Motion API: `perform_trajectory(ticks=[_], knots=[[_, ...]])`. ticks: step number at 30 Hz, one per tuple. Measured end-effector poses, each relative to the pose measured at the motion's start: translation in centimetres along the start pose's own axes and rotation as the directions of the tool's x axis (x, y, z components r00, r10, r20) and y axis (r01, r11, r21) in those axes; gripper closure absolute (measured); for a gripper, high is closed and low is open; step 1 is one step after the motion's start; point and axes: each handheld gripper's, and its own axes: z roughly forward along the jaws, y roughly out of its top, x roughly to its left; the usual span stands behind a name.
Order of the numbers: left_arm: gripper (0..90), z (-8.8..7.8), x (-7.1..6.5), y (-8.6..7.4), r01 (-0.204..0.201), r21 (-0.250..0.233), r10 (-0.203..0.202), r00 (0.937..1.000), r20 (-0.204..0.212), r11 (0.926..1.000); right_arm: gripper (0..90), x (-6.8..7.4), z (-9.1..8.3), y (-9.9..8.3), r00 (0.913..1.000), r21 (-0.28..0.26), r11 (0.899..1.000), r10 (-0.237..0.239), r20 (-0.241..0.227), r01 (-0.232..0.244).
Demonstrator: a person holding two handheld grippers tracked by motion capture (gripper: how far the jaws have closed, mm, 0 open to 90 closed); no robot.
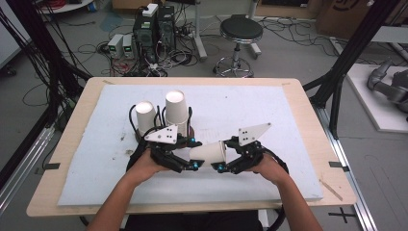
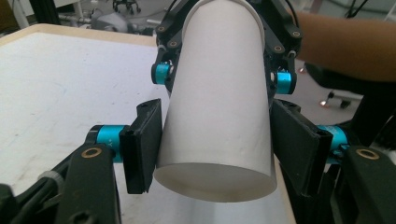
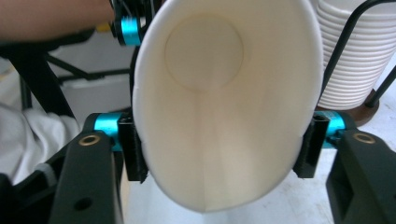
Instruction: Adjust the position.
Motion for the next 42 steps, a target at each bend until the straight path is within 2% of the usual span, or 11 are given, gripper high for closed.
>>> perform_trajectory(ticks=[6,9,11,14,20,23,26,27,31,37,42], knots=[[36.5,-0.3,0.2,-0.4,0.043,-0.109,-0.041,0.9989,0.022,0.9931,21.9,0.0,-0.1,0.0,0.9984,-0.069,0.996,0.056,0.001,-0.056],[36.5,-0.2,0.1,-0.5,0.046,-0.119,-0.044,0.9988,0.02,0.9919,21.9,0.1,-0.1,0.0,0.9982,-0.092,0.994,0.06,-0.006,-0.06],[36.5,0.0,0.1,-0.7,0.048,-0.121,-0.045,0.9986,0.026,0.9914,26.0,0.1,-0.2,0.1,0.998,-0.123,0.99,0.061,-0.014,-0.062],[37.2,0.2,0.0,-0.8,0.048,-0.12,-0.045,0.9987,0.025,0.9916,32.7,-0.1,-0.4,0.1,0.9986,-0.149,0.988,0.049,-0.021,-0.052],[37.8,0.4,-0.1,-0.9,0.039,-0.089,-0.038,0.9992,0.014,0.9953,38.3,-0.2,-0.6,0.1,0.9988,-0.131,0.991,0.038,-0.031,-0.042],[35.8,0.6,-0.3,-0.7,0.027,-0.053,-0.028,0.9993,-0.026,0.9982,38.3,-0.1,-0.5,0.1,0.9989,-0.118,0.992,0.038,-0.025,-0.041],[26.4,0.7,-0.5,-0.4,0.027,-0.026,-0.029,0.9968,-0.075,0.9993,38.3,-0.2,-0.5,0.2,0.9988,-0.101,0.994,0.048,-0.012,-0.049],[26.3,0.7,-0.5,-0.4,0.021,-0.019,-0.023,0.9967,-0.078,0.9996,38.3,-0.2,-0.6,0.2,0.9988,-0.098,0.994,0.049,-0.008,-0.05],[26.9,1.2,-0.6,-0.4,0.022,0.005,-0.021,0.9971,-0.073,0.9998,37.8,-0.1,-0.6,0.5,0.9981,-0.079,0.995,0.062,0.004,-0.062],[33.4,1.6,-0.5,-0.8,0.016,0.017,-0.015,0.9982,-0.058,0.9997,37.6,-0.1,-0.4,0.6,0.9972,-0.059,0.995,0.075,0.004,-0.075],[35.5,1.6,-0.5,-0.9,0.016,0.008,-0.016,0.9993,-0.035,0.9998,36.7,-0.2,-0.4,0.6,0.9957,-0.075,0.993,0.092,-0.012,-0.092]])
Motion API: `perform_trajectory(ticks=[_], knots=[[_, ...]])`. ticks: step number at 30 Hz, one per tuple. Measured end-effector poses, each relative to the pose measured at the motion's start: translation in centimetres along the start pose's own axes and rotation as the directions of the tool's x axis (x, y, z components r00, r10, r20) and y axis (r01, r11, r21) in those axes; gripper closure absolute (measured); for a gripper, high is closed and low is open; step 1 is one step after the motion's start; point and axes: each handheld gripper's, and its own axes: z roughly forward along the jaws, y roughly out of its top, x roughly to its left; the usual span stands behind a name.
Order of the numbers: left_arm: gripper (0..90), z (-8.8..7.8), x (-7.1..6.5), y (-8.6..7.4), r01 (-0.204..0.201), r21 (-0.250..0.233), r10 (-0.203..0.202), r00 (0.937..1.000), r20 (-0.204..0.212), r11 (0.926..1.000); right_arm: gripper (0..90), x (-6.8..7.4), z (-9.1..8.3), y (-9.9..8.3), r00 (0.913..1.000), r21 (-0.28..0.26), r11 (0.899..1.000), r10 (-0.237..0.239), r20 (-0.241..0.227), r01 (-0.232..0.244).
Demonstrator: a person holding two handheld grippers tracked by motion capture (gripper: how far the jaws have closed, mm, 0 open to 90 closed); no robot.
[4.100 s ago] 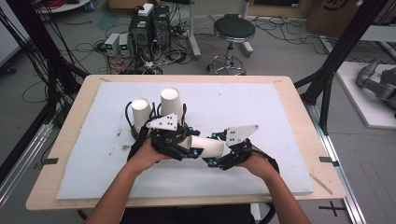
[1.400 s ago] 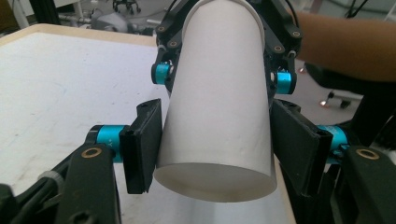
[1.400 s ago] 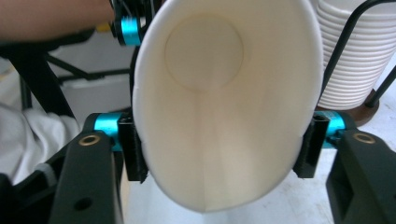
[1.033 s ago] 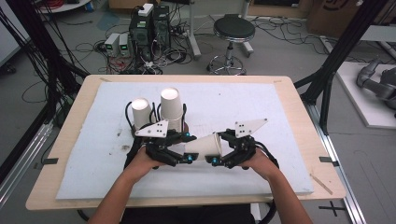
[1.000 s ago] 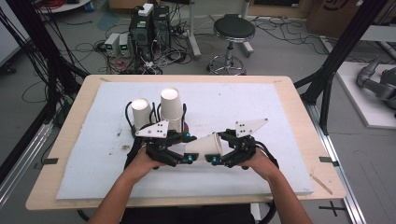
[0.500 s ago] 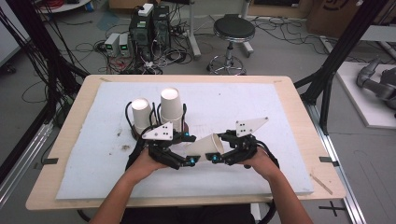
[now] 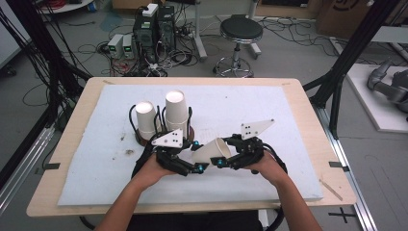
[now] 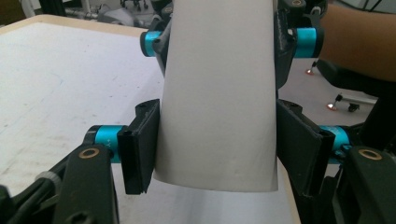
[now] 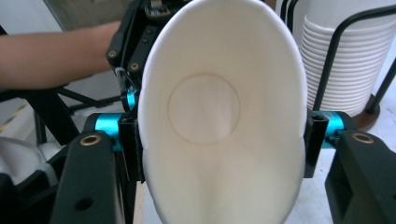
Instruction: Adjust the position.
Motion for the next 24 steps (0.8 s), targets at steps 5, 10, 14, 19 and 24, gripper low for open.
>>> perform_trajectory(ticks=[5,10,14,19,24], knots=[[36.1,-0.05,-0.07,-0.3,0.028,-0.072,-0.026,0.9992,0.029,0.997,27.7,0.04,-0.15,0.01,0.9994,-0.074,0.997,0.033,-0.012,-0.033],[36.2,-0.58,0.09,-0.53,0.064,-0.159,-0.06,0.9977,0.032,0.9853,23.3,0.18,-0.18,-0.1,0.9983,-0.132,0.989,0.058,-0.01,-0.059],[36.2,-0.74,0.1,-0.51,0.057,-0.171,-0.053,0.9982,0.028,0.9836,30.1,0.11,-0.12,-0.07,0.9988,-0.145,0.988,0.049,-0.012,-0.05],[36.3,-0.27,-0.02,-0.59,0.04,-0.124,-0.038,0.9991,0.016,0.9914,35.9,-0.1,-0.24,-0.05,0.9986,-0.138,0.989,0.041,-0.032,-0.045],[33.3,0.25,-0.05,-0.69,0.055,-0.086,-0.057,0.9982,-0.019,0.9948,36.8,-0.03,-0.23,-0.01,0.9993,-0.101,0.994,0.031,-0.019,-0.033]])
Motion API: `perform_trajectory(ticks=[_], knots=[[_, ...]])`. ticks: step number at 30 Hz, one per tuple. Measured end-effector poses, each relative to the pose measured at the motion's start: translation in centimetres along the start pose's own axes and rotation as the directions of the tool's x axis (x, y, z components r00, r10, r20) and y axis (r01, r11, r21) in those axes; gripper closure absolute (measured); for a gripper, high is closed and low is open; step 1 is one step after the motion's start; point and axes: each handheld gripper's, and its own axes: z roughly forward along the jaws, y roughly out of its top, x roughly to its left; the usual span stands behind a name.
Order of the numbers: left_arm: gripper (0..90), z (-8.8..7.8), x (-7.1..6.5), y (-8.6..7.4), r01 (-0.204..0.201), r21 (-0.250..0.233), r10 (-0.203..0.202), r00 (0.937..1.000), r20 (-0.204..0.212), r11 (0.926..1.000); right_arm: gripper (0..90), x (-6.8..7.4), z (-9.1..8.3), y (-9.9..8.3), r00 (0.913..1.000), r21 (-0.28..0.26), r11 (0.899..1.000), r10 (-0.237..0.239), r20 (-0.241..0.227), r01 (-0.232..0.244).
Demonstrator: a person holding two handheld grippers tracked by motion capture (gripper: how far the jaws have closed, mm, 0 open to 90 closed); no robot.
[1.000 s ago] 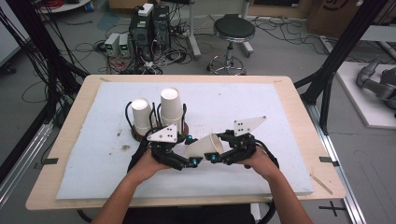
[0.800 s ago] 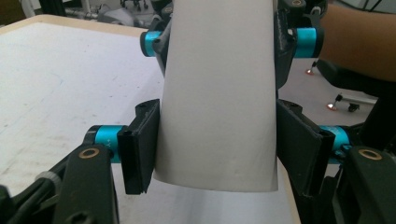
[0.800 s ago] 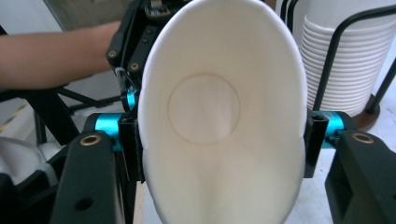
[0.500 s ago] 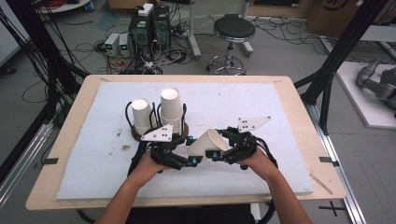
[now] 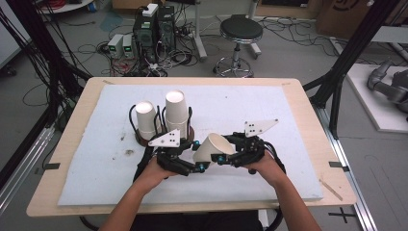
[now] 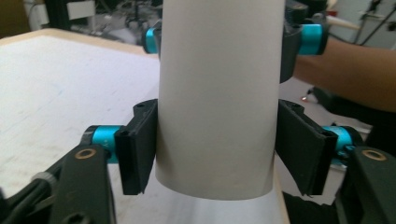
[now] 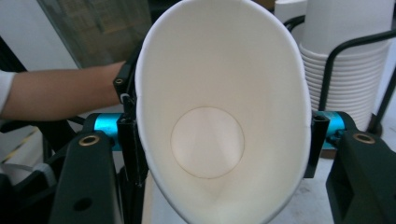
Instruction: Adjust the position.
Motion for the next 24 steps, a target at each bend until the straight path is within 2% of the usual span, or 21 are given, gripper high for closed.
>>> perform_trajectory(ticks=[2,6,9,11,13,16,18,21,24], knots=[[25.9,0.03,-0.06,0.08,0.003,0.028,-0.002,0.9995,-0.033,0.9996,36.6,-0.03,-0.06,0.03,0.9997,0.021,1.0,-0.005,0.023,0.005],[25.2,-0.13,-0.28,0.36,-0.013,0.038,0.015,0.9989,-0.045,0.9992,36.6,-0.04,-0.05,0.08,0.9987,0.049,0.999,-0.002,0.05,0.0],[25.3,0.2,-0.25,0.46,-0.024,0.084,0.029,0.9983,-0.05,0.9962,36.6,0.02,0.22,0.17,0.9984,0.076,0.997,-0.007,0.057,0.003],[27.8,0.47,-0.24,0.36,-0.03,0.106,0.035,0.9985,-0.042,0.994,36.6,0.09,0.42,0.27,0.9985,0.079,0.997,-0.01,0.054,0.006],[34.1,0.74,-0.3,0.22,-0.044,0.118,0.047,0.9985,-0.028,0.9921,36.7,0.18,0.49,0.36,0.9989,0.084,0.996,-0.003,0.046,-0.001],[35.5,0.84,-0.19,-0.03,-0.028,0.098,0.028,0.9996,0.001,0.9948,36.6,0.19,0.55,0.39,0.9994,0.075,0.997,0.007,0.034,-0.01],[35.7,0.78,-0.16,-0.07,-0.021,0.08,0.02,0.9997,0.013,0.9966,32.1,0.22,0.52,0.38,0.9995,0.061,0.998,0.011,0.031,-0.013],[35.6,0.52,-0.05,0.04,-0.011,0.041,0.011,0.9999,0.01,0.9991,21.8,0.31,0.6,0.21,0.9989,0.004,1.0,0.027,0.04,-0.027],[35.6,0.13,0.05,0.17,0.001,-0.009,-0.001,1.0,0.006,1.0,21.5,0.41,0.45,0.25,0.9986,-0.024,0.999,0.036,0.039,-0.035]])
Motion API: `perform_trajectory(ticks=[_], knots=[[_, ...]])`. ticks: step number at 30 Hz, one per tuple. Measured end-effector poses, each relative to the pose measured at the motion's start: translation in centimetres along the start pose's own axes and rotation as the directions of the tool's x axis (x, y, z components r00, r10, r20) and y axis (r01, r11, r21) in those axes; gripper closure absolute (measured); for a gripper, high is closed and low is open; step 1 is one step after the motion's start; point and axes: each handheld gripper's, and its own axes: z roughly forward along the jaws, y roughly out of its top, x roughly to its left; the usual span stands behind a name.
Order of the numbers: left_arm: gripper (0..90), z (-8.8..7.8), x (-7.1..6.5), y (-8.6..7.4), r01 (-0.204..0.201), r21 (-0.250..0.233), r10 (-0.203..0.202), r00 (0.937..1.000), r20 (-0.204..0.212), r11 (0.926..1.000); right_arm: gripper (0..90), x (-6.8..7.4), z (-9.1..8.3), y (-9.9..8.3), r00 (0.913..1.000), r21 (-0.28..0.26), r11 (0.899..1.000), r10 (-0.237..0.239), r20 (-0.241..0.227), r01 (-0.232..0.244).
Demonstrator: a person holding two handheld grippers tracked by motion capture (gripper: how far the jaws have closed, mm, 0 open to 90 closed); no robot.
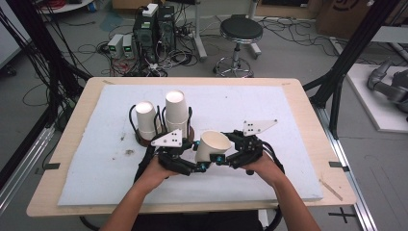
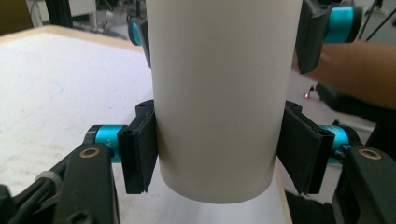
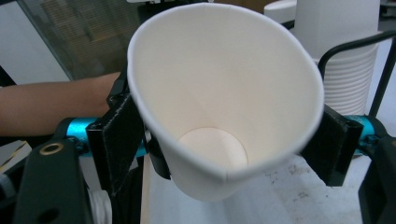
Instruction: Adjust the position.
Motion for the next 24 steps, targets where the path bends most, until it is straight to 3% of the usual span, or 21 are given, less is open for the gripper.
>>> perform_trajectory(ticks=[2,4,6,11,13,15,18,21,24], knots=[[35.7,-0.2,0.0,0.1,0.0,-0.019,0.0,1.0,0.0,0.9998,22.0,0.0,-0.1,0.0,1.0,-0.02,1.0,-0.007,0.002,0.007],[35.7,-0.2,0.0,0.1,0.002,-0.023,-0.002,1.0,0.003,0.9997,32.0,0.0,-0.1,0.0,0.9998,-0.021,1.0,-0.017,0.002,0.017],[35.9,-0.1,0.0,0.0,0.008,-0.023,-0.008,1.0,-0.004,0.9997,34.4,0.0,-0.1,0.1,0.9996,-0.02,0.999,-0.028,-0.004,0.028],[33.2,0.3,-0.1,-0.3,0.0,0.023,0.002,0.9986,-0.054,0.9997,36.4,-0.2,-0.1,0.0,0.9988,0.024,0.999,-0.046,0.017,0.046],[25.2,0.5,-0.1,-0.4,0.004,0.051,0.001,0.9962,-0.087,0.9987,36.5,-0.2,-0.2,0.1,0.9983,0.036,0.998,-0.048,0.033,0.047],[24.6,0.6,-0.2,-0.5,0.004,0.064,0.002,0.9954,-0.096,0.9979,36.5,-0.2,-0.2,0.1,0.9972,0.05,0.997,-0.055,0.051,0.052],[25.6,0.8,-0.2,-0.5,-0.002,0.077,0.009,0.996,-0.089,0.997,36.5,-0.1,-0.1,0.2,0.9951,0.078,0.995,-0.062,0.077,0.056],[34.2,1.0,-0.2,-0.5,-0.004,0.084,0.011,0.9969,-0.078,0.9965,36.4,0.2,0.3,0.3,0.9963,0.086,0.995,-0.059,0.063,0.053],[35.0,0.9,-0.1,-0.6,0.0,0.084,0.006,0.9974,-0.072,0.9964,36.1,0.2,0.4,0.3,0.9957,0.087,0.995,-0.064,0.067,0.059]])
